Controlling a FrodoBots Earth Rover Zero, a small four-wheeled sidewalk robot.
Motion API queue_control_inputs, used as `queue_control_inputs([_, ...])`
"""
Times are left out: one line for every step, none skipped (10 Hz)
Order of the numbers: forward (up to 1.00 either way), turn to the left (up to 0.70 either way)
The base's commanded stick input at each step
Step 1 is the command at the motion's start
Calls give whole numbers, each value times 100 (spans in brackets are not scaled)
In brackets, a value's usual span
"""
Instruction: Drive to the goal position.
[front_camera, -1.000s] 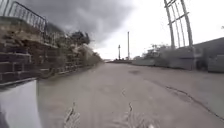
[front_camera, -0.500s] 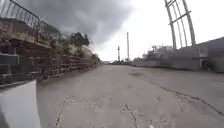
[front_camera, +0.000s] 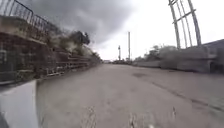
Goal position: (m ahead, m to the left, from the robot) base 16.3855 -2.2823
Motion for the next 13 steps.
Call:
queue_control_inputs([85, 0])
queue_control_inputs([85, 0])
queue_control_inputs([85, 0])
queue_control_inputs([85, 0])
queue_control_inputs([85, 0])
queue_control_inputs([85, 0])
queue_control_inputs([85, 0])
queue_control_inputs([85, 0])
queue_control_inputs([85, 0])
queue_control_inputs([85, 0])
queue_control_inputs([85, 0])
queue_control_inputs([85, 0])
queue_control_inputs([85, 0])
